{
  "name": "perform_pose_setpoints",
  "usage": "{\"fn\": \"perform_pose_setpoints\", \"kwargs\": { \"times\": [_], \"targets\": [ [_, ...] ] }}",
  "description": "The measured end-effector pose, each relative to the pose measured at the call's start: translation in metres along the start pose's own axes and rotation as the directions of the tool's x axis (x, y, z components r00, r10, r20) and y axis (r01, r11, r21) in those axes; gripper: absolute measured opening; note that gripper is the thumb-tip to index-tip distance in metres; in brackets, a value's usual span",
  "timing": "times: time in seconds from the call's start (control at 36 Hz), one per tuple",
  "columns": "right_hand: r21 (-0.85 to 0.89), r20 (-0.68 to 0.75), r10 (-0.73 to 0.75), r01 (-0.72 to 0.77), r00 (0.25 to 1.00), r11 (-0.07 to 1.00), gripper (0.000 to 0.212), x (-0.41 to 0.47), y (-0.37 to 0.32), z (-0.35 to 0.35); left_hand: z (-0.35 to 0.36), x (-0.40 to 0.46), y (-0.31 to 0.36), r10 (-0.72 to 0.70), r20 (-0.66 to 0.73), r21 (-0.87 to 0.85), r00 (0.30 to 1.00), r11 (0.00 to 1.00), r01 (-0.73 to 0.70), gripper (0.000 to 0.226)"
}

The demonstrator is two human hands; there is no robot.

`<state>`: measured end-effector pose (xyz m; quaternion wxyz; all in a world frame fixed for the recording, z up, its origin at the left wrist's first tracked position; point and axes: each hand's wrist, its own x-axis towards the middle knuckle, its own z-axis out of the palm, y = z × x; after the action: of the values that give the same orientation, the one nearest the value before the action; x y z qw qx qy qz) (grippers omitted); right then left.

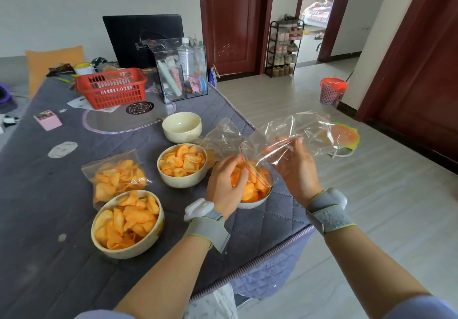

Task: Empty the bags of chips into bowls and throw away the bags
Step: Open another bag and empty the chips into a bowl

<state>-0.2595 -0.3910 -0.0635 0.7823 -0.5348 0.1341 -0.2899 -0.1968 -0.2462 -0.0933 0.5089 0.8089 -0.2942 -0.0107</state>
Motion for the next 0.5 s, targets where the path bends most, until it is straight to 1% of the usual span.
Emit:
{"fn": "perform_pose_setpoints", "kwargs": {
  "times": [0.08,0.14,0.25,0.33,0.42,0.5],
  "targets": [
    [0.001,-0.011,-0.003,0.003,1.0,1.0,0.042,0.001,0.002,-0.003,-0.001,0.002,0.001,0.006,-0.023,-0.026,1.0,1.0,-0.007,0.044],
    [0.013,-0.049,-0.025,0.026,0.998,1.0,0.041,0.002,0.002,-0.006,-0.001,0.004,0.001,0.006,-0.008,-0.014,1.0,1.0,-0.007,0.046],
    [0.022,-0.097,-0.042,0.044,0.994,0.999,0.042,0.003,0.0,-0.009,-0.003,0.015,0.004,-0.04,0.077,0.063,0.996,0.997,0.035,0.055],
    [-0.008,-0.095,-0.06,0.06,0.994,0.998,0.042,0.003,-0.004,-0.008,-0.004,0.025,0.004,-0.103,0.175,0.07,0.979,0.993,0.092,0.062],
    [-0.037,-0.054,-0.06,0.058,0.997,0.998,0.041,0.004,-0.006,-0.006,-0.005,0.028,0.002,-0.142,0.259,0.071,0.955,0.989,0.127,0.069],
    [-0.053,-0.032,-0.031,0.03,0.999,0.998,0.042,0.005,-0.002,-0.005,-0.006,0.03,0.002,-0.156,0.231,0.078,0.96,0.987,0.142,0.063]
  ]
}}
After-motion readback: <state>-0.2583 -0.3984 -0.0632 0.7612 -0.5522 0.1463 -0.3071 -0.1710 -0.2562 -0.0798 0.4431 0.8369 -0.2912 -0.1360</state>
